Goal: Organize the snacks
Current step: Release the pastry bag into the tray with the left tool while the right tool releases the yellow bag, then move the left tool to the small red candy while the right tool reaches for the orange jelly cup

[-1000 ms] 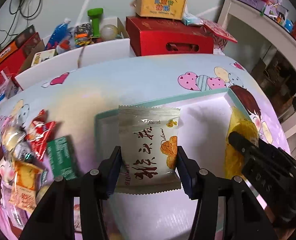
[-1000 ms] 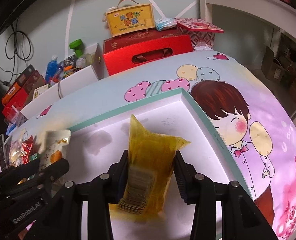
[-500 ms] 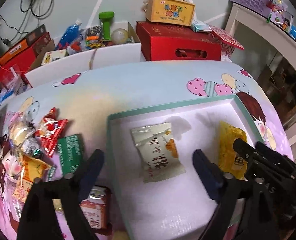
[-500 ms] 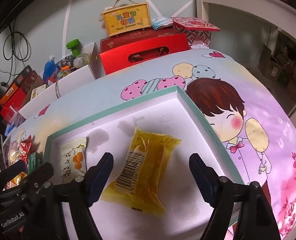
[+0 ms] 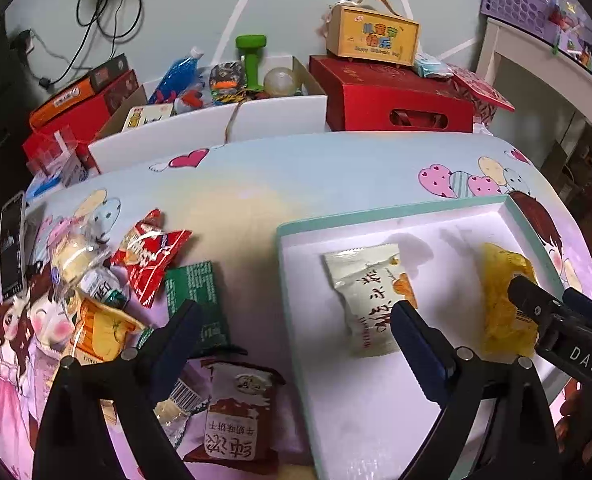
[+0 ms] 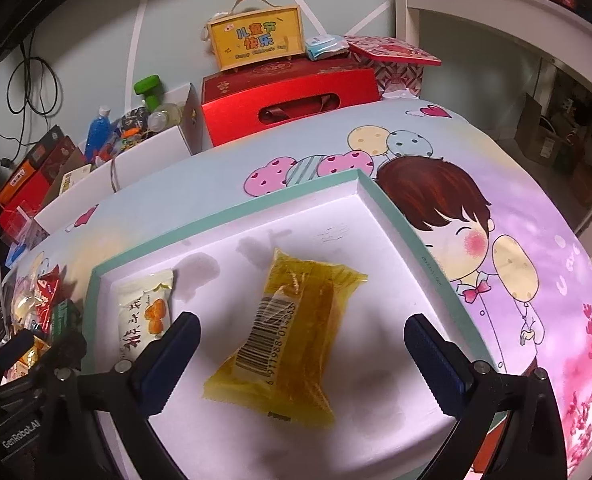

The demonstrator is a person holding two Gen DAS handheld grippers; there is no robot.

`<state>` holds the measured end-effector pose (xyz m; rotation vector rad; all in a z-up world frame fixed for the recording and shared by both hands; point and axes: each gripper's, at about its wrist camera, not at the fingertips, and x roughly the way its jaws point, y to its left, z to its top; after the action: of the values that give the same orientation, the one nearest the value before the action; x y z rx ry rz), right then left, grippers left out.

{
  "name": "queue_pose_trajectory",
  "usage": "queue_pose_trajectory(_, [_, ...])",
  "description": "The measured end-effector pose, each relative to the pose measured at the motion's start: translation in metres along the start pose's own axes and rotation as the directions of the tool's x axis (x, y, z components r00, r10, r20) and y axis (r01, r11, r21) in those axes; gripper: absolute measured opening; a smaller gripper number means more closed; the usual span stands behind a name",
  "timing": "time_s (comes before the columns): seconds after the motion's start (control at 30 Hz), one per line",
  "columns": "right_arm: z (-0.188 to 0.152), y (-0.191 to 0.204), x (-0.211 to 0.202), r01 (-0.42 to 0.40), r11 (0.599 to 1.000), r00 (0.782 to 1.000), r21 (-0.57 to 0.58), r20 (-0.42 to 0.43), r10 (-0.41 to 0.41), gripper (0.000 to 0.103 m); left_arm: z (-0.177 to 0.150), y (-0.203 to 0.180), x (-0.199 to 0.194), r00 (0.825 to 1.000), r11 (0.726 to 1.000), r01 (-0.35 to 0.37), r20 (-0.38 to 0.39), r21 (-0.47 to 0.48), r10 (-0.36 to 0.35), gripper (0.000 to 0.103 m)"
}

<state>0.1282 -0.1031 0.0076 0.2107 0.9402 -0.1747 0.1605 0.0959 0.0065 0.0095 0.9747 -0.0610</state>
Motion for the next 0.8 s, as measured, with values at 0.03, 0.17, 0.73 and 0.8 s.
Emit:
queue_pose_trajectory(0.03, [0.0, 0.001, -0.001, -0.007, 1.0, 1.0, -0.002, 0.005, 0.007, 0.103, -0.001, 0.002, -0.001, 1.0, 1.0, 0.006, 0.003, -0.009, -0.006, 0.103])
queue_pose_trajectory(0.17, [-0.002, 0.004, -0.007, -0.014, 1.0, 1.0, 0.002, 0.026, 0.013, 0.103, -0.004, 0.008, -0.004, 1.0, 1.0, -0.007, 0.01, -0.008, 0.007, 0.103])
queue_pose_trajectory(0.73, [-0.005, 0.028, -0.031, -0.093, 0.996, 0.99, -0.018, 0.102, 0.094, 0.103, -0.006, 0.026, -0.023, 0.995, 0.994, 0.097, 0.015, -0.041, -0.096, 0.103])
queue_pose_trajectory(0.8, [-0.006, 0.033, -0.035, -0.095, 0.995, 0.989, -0.028, 0.111, 0.097, 0.103, -0.007, 0.03, -0.027, 0.997, 0.996, 0.078, 0.019, -0.04, -0.078, 0.103])
